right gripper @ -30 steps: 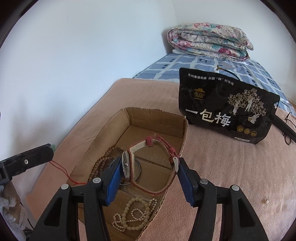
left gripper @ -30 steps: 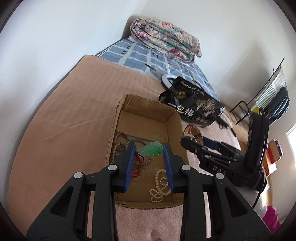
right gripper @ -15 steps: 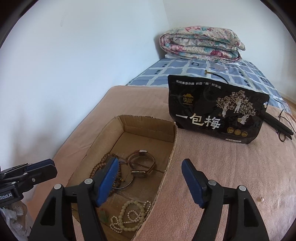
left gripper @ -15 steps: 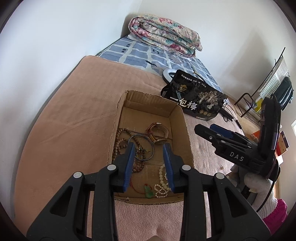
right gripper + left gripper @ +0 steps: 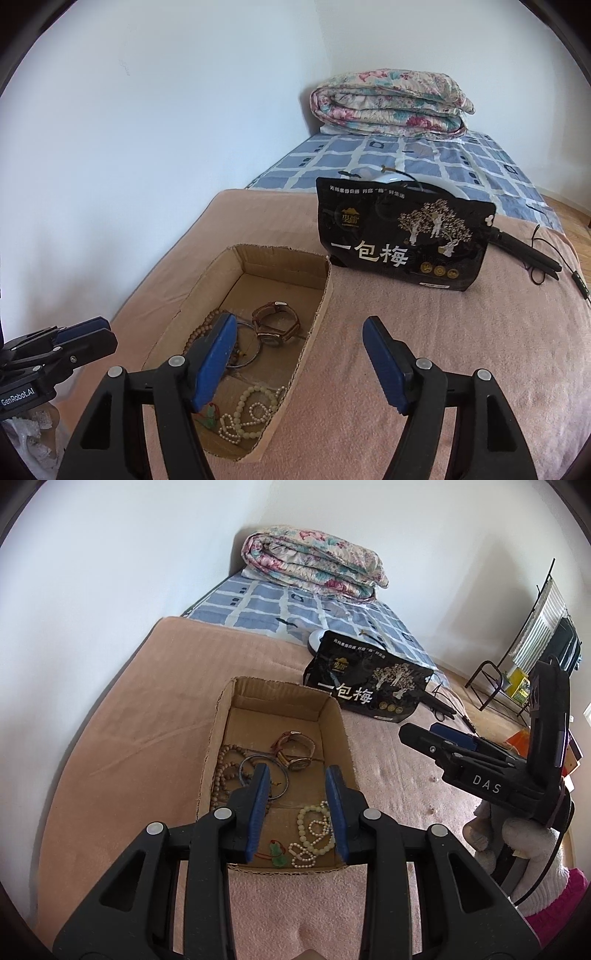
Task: Organize jewelry
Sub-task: 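Withdraw both grippers from the box and move toward the pearl earrings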
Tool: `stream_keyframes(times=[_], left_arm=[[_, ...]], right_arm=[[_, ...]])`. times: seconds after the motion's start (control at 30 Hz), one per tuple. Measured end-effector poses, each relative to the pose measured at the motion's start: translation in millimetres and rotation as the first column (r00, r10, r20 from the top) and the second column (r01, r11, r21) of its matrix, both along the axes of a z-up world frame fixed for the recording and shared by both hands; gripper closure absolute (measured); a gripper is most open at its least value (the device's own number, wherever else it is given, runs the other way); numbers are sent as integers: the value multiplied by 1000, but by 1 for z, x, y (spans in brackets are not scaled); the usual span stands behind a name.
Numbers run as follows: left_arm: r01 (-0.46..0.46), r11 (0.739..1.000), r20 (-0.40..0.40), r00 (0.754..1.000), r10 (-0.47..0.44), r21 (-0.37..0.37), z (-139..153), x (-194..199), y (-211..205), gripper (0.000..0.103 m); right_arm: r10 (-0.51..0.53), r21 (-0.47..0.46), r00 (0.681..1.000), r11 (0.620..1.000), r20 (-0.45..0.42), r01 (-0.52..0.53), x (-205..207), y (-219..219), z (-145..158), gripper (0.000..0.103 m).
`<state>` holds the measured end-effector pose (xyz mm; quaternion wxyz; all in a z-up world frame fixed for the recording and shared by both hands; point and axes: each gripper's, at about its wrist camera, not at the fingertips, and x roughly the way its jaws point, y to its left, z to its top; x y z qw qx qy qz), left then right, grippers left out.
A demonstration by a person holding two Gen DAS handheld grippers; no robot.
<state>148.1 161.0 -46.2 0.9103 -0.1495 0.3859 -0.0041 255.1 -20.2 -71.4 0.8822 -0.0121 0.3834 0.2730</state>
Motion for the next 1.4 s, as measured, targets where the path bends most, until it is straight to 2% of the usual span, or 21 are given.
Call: stream_keyframes(times=[0.1,0.5,0.53,0.6,0.73,1.13,1.4], left_arm=[[9,1000,22,1000,-10,24,8,-5,-12,72],[87,990,104,990,-99,113,30,-19,-73,72],[93,989,109,988,-106,118,31,-20,-77,71],[108,987,119,985,-123,122,33,-20,-87,61],[132,983,128,981,-148,128,34,-21,-102,60],[179,976,92,977,-191,126,18,-11,-129,60],[221,968,53,972,-228,117,-3,-1,-151,60]], right_arm=[[-10,5,1000,1000,13,10,-5,-10,8,30],[-101,24,992,995,72,100,-23,-71,36,16],[-108,24,992,994,73,106,-23,-75,37,16],[-124,23,989,992,79,123,-25,-85,39,13],[-166,14,982,986,94,166,-28,-107,42,7],[-274,2,957,961,91,275,-32,-177,41,5],[-319,-7,946,948,62,320,-27,-214,23,5]])
